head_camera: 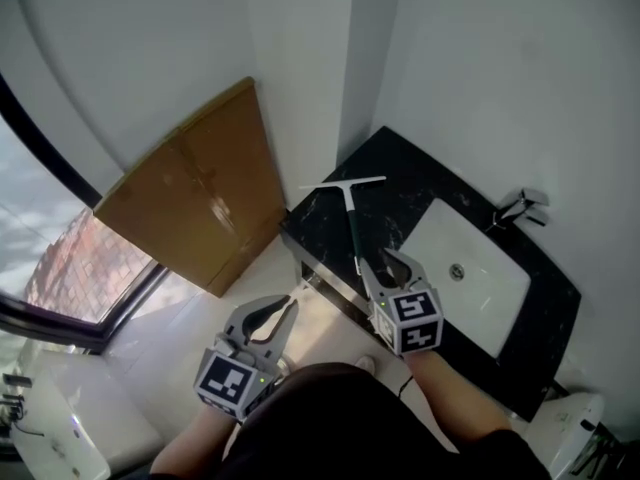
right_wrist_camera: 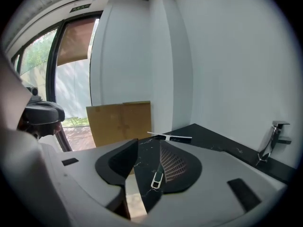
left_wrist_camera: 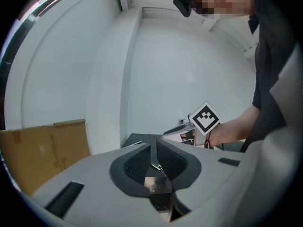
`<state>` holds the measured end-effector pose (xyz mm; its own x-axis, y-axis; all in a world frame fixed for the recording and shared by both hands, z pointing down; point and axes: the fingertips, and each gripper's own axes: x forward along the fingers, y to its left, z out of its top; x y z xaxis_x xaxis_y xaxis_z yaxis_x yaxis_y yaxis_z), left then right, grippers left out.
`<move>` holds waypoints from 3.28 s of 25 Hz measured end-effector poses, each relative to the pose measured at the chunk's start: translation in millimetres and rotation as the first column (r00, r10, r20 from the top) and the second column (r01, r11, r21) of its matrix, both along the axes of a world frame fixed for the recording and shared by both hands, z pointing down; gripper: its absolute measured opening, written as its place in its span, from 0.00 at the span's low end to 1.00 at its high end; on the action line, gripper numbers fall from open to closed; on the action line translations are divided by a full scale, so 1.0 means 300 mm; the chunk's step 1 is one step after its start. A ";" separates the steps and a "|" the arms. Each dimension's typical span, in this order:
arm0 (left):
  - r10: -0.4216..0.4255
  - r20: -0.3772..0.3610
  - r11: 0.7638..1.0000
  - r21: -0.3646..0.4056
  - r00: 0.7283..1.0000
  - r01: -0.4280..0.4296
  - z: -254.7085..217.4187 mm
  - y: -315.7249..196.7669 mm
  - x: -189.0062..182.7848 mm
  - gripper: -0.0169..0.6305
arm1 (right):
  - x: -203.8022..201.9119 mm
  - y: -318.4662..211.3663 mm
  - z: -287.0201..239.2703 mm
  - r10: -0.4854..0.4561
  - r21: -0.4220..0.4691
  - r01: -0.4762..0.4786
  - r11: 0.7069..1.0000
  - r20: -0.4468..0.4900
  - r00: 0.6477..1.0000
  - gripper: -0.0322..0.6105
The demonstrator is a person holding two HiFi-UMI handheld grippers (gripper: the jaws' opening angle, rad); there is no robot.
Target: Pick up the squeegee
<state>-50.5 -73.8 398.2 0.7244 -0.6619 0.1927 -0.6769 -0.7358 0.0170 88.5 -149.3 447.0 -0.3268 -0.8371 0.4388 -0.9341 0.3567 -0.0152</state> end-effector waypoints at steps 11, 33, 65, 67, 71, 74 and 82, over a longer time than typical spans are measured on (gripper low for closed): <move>-0.078 0.010 0.996 -0.034 0.997 0.078 0.031 0.001 -0.126 0.09 | 0.028 -0.230 0.200 0.086 -0.085 -0.094 0.992 -0.095 0.992 0.33; -0.217 0.077 0.972 -0.079 0.973 0.223 0.068 0.019 -0.337 0.09 | 0.035 -0.478 0.520 0.119 -0.273 -0.176 0.946 -0.215 0.969 0.33; -0.176 0.053 0.983 -0.041 0.983 0.179 0.043 0.005 -0.275 0.09 | 0.083 -0.360 0.344 0.150 -0.190 -0.165 0.968 -0.092 0.984 0.21; -0.156 0.046 0.987 -0.035 0.987 0.158 0.038 0.003 -0.248 0.09 | 0.096 -0.321 0.297 0.142 -0.156 -0.153 0.976 -0.079 0.987 0.21; -0.111 0.033 0.994 -0.021 0.993 0.112 0.025 0.000 -0.190 0.09 | 0.118 -0.225 0.191 0.121 -0.106 -0.123 0.987 -0.025 0.992 0.21; -0.079 0.028 0.997 -0.014 0.996 0.079 0.020 -0.003 -0.150 0.09 | 0.137 -0.135 0.092 0.097 -0.062 -0.096 0.993 0.021 0.995 0.21; 0.002 0.015 1.000 0.005 1.000 -0.002 0.014 -0.017 -0.033 0.09 | 0.166 0.128 -0.093 0.061 0.028 -0.063 0.998 0.053 0.997 0.21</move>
